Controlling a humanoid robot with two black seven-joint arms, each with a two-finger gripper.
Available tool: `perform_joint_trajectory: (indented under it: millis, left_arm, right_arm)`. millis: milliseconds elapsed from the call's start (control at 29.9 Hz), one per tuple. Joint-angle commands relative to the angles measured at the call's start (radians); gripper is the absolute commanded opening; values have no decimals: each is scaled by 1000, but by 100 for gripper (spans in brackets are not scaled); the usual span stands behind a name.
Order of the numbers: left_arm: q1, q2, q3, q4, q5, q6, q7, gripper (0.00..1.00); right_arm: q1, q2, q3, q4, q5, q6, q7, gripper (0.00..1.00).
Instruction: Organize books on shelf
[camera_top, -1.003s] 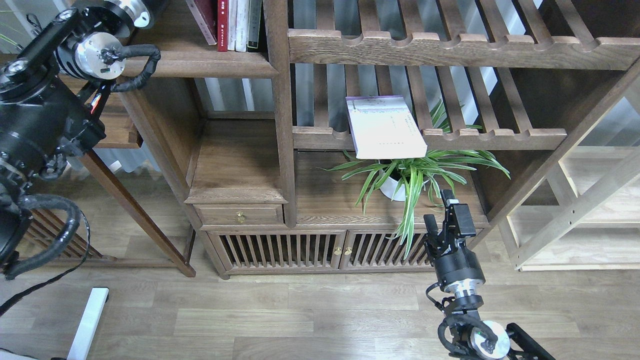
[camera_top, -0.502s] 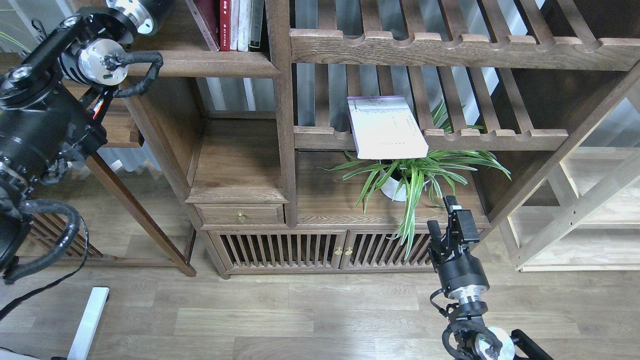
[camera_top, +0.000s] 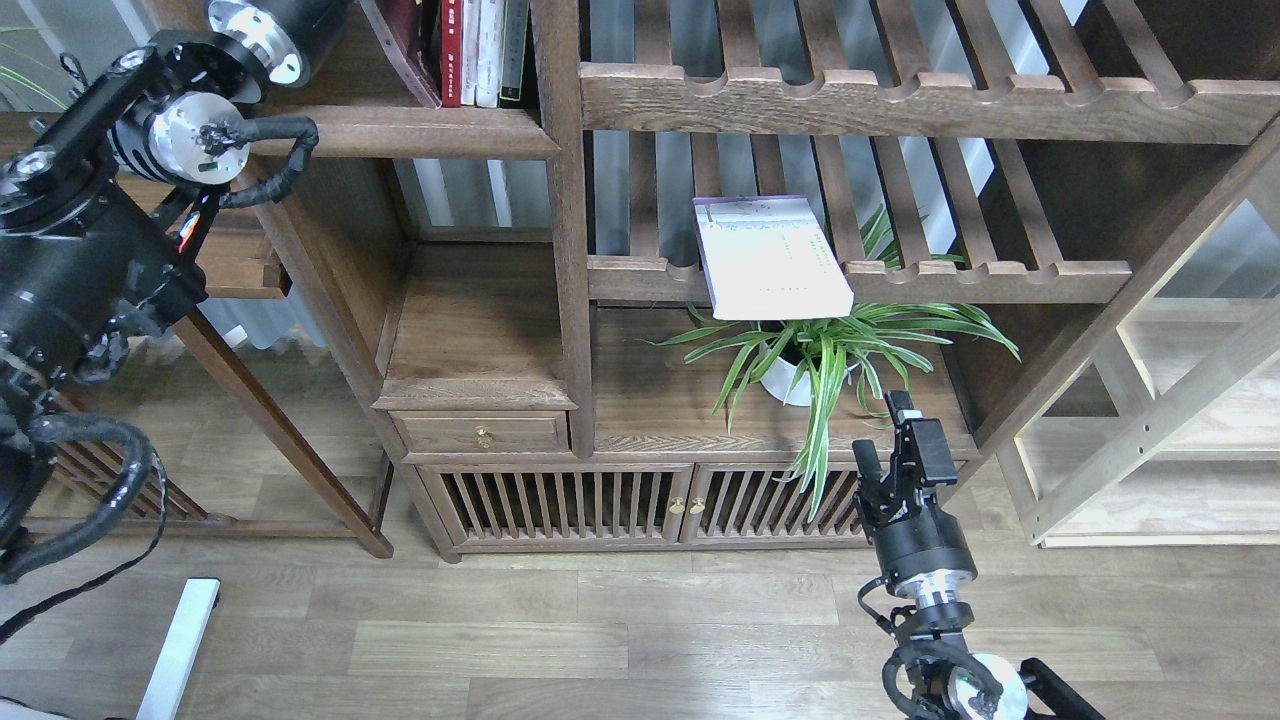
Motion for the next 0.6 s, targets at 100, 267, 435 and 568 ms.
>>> perform_joint_trajectory:
  millis: [100,267,435,568]
  left_arm:
    - [-5,7,0,4,-1,15,-9,94]
    - [-6,5,1,1,-1,26,-13,94]
    - [-16,-7,-3,-4,-4,26,-29,94]
    - [-20,-5,-14,-28,-4,24,-32,94]
  right_arm:
    - [0,2,-5,0,0,0,0,99]
    - [0,0,-5,0,0,0,0,99]
    - [-1,-1,-5,0,0,0,0,100]
    - [-3,-3,-5,0,0,0,0,99]
